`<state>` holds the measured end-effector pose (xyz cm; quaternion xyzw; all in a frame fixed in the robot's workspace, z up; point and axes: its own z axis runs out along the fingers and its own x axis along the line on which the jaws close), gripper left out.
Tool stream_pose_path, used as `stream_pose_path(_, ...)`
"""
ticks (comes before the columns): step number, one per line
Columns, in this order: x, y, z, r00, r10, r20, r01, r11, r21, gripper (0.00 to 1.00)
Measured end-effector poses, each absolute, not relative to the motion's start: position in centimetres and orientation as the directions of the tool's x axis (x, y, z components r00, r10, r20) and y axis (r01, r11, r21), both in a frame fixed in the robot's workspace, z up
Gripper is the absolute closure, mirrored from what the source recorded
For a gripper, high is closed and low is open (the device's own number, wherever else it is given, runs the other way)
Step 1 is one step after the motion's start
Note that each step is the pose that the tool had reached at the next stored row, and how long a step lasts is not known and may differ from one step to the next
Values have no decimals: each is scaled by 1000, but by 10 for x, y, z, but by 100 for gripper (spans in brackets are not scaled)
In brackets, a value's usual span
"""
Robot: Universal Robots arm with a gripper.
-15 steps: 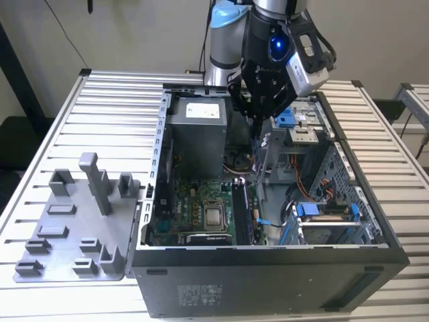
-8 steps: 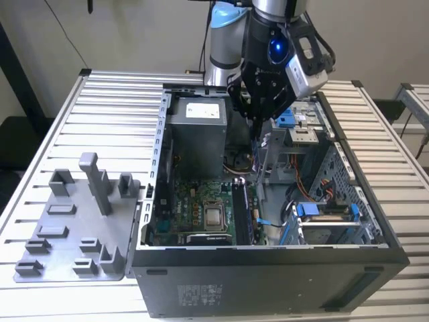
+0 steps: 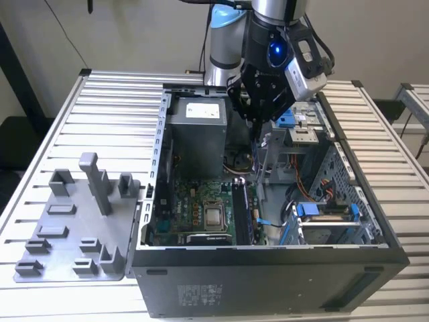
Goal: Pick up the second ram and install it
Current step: 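Insert the second ram into the second slot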
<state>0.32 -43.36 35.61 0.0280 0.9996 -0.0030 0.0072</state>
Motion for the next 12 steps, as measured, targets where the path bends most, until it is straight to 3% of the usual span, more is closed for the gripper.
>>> stream_pose_path(12,2,-434,346,-999,51,-17,51,999,-5,86)
